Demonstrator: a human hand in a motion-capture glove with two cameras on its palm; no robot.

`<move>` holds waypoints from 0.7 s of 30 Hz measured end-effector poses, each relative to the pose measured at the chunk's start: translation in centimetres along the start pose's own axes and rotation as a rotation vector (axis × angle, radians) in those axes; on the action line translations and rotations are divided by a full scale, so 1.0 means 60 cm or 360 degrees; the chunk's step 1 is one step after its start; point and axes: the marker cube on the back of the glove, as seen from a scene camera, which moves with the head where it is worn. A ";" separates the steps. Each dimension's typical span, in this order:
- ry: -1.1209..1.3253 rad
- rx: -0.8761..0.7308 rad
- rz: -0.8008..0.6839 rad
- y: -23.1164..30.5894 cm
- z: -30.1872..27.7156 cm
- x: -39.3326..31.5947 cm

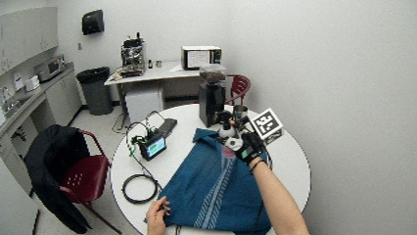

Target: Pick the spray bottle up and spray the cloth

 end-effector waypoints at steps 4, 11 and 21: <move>-0.0049 -0.0077 -0.0013 -0.027 0.100 0.020; -0.0035 -0.0053 0.0000 -0.009 0.202 0.107; 0.0072 -0.0098 0.0131 0.020 0.226 0.156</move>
